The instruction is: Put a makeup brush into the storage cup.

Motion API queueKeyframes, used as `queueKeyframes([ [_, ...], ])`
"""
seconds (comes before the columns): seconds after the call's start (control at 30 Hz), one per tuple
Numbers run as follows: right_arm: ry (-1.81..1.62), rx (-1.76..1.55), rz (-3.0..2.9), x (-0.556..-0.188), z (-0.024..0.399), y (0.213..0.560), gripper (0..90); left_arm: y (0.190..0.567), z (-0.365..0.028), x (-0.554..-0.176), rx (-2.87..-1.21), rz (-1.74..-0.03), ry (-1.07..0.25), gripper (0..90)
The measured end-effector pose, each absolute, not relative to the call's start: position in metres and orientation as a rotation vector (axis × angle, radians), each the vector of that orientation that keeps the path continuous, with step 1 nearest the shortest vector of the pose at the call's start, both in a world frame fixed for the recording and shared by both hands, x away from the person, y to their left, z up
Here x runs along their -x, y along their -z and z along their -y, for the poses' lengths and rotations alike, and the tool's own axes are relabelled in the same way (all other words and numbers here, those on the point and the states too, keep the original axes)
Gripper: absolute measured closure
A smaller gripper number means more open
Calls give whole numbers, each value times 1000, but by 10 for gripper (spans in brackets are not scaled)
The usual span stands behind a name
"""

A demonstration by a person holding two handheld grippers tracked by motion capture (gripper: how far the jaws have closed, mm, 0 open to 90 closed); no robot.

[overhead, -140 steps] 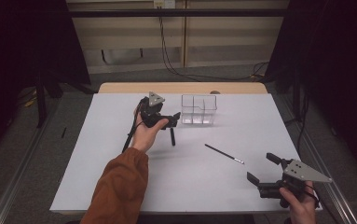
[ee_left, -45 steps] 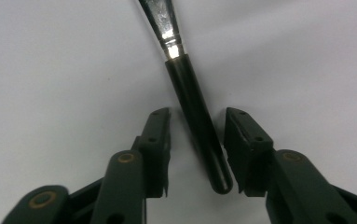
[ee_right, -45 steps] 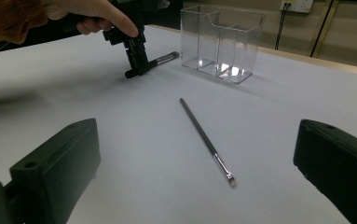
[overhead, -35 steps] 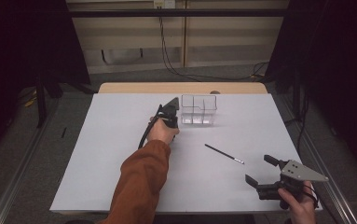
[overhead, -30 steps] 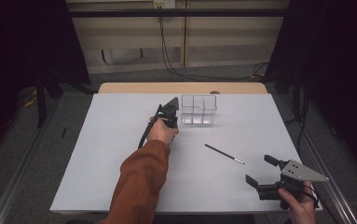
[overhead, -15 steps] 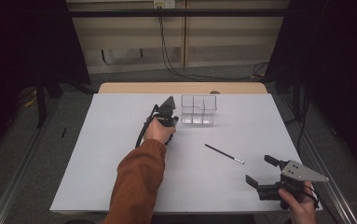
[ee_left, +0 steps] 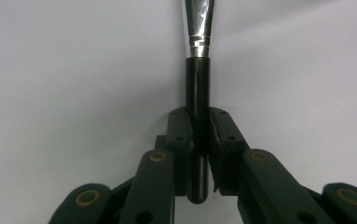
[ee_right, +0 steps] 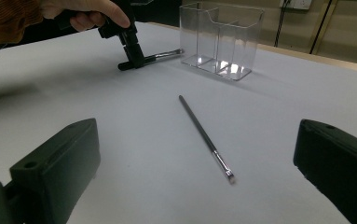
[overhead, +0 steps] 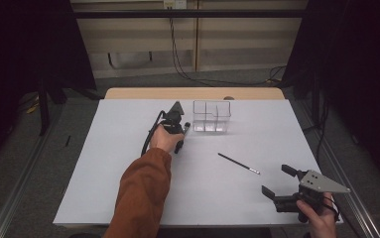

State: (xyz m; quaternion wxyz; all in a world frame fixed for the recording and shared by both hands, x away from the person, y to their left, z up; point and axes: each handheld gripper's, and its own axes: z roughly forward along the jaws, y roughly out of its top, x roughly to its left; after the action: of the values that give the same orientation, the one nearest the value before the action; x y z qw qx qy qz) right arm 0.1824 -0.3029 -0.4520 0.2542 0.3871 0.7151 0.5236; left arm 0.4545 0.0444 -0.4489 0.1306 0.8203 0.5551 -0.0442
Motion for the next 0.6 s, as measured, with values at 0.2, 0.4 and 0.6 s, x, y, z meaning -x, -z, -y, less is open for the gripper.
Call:
queueKeyframes([
  [0.2, -1425, -1050, -1944, -183, 303, 452, 0, 447, -51, -456, -2344, -1604, 116, 798],
  [0.4, -1421, -1051, -1945, -183, 303, 452, 0, 446, -61, -456, -2316, -1581, 71, 797],
  [0.6, -1420, -1053, -1943, -183, 303, 452, 0, 444, -65, -454, -2330, -1510, 48, 796],
])
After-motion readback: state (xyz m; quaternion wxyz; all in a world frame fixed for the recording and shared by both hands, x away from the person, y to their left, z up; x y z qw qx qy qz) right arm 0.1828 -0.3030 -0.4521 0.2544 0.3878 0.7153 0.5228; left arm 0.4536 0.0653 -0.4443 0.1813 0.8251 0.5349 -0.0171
